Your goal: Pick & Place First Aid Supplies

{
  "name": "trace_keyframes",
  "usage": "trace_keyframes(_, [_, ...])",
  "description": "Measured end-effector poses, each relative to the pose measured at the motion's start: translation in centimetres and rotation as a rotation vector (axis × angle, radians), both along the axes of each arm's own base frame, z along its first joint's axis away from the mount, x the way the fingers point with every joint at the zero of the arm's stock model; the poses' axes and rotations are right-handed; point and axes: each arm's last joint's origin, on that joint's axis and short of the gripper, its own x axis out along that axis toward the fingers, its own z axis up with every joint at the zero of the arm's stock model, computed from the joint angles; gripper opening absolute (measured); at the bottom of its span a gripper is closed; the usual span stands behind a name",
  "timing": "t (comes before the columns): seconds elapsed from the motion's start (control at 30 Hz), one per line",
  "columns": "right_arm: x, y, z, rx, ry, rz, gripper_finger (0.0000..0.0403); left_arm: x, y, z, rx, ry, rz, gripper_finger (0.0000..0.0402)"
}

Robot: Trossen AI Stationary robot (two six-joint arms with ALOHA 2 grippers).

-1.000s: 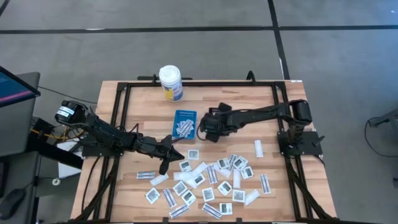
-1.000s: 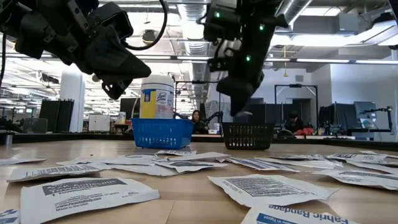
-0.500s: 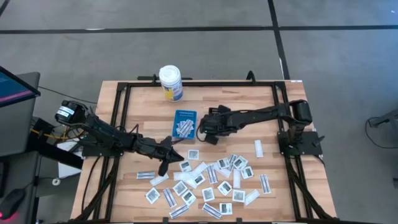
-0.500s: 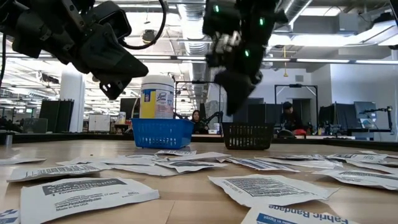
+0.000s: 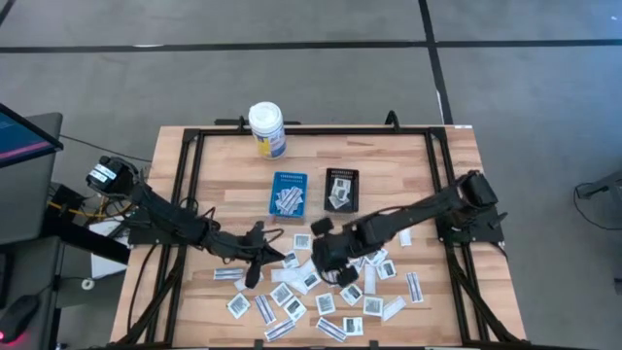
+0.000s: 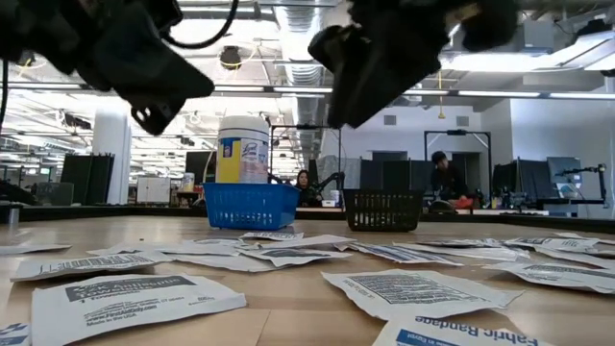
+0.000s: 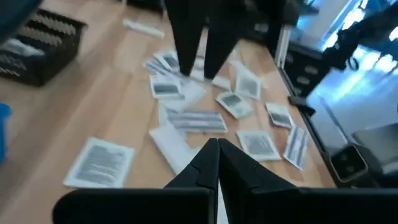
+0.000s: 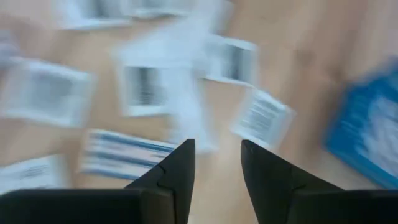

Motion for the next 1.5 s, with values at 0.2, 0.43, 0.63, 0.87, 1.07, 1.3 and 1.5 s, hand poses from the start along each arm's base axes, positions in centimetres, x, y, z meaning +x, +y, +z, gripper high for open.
trace_keyframes(0.2, [-2.2,-2.1,1.2,0.062,0.024,-0.081,0.0123,-0.6,-1.5,1.1,0.043,0.452,0.04,0.0006])
trace_keyframes(0.43, [-5.8,-5.7,1.7,0.151,-0.249,-0.175,0.0123,-3.9,-3.0,-0.1,-0.096,0.706,0.165,0.0006])
trace_keyframes(0.63, [-6.4,-6.3,2.1,0.291,-0.553,-0.23,0.0123,-6.6,-5.5,-0.2,-0.179,0.754,0.111,0.0006])
trace_keyframes(0.87, [-5.5,-4.4,1.1,0.382,-0.598,-0.223,0.0122,-9.8,-6.6,-0.8,-0.254,0.867,0.182,0.0006])
trace_keyframes(1.07, [-4.8,-3.1,-1.2,0.358,-0.539,-0.181,0.0122,-11.8,-6.3,-1.3,-0.31,0.94,0.34,0.0007])
trace_keyframes(1.3, [-4.0,-2.6,-1.4,0.353,-0.532,-0.167,0.0122,-12.2,-5.9,-2.2,-0.388,0.95,0.438,0.0025])
trace_keyframes(1.5, [-4.0,-2.4,-1.2,0.385,-0.529,-0.189,0.0122,-12.4,-5.0,-3.6,-0.432,1.105,0.512,0.006])
